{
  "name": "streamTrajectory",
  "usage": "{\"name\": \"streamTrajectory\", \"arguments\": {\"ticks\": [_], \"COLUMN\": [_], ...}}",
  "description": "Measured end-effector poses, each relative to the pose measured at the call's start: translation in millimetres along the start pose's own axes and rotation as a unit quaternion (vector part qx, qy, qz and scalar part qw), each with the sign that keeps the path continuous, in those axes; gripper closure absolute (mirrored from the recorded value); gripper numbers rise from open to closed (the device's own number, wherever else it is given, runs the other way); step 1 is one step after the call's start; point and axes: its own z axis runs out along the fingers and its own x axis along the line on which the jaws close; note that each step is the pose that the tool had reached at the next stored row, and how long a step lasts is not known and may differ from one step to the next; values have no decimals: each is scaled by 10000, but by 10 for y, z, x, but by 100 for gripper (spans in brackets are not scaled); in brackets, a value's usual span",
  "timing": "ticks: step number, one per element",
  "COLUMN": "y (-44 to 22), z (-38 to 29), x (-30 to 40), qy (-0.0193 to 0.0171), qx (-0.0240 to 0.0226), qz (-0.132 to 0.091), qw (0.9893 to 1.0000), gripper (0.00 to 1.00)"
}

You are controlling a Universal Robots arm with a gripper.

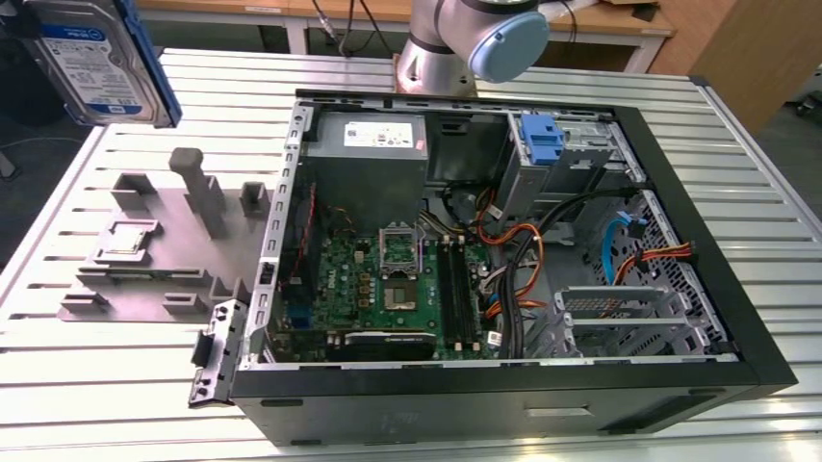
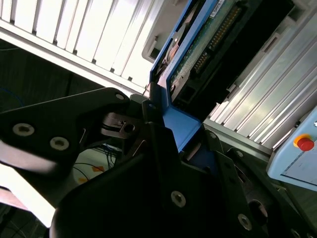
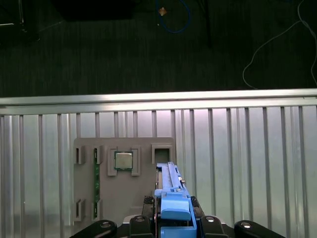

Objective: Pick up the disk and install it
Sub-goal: 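Pick up the disk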

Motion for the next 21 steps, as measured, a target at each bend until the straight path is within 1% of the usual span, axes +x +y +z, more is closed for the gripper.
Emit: {"name": "streamTrajectory", "arguments": {"ticks": [7, 12, 18, 21], "y": [-5, -6, -4, -4], "z": [-7, -48, -116, -136], "x": [-1, -2, -5, -5], "qy": [0, 0, 1, 1], "qx": [0, 0, 1, 0], "qz": [1, 0, 0, 1], "qw": [10000, 10000, 10000, 10000], "gripper": [63, 63, 63, 63]}}
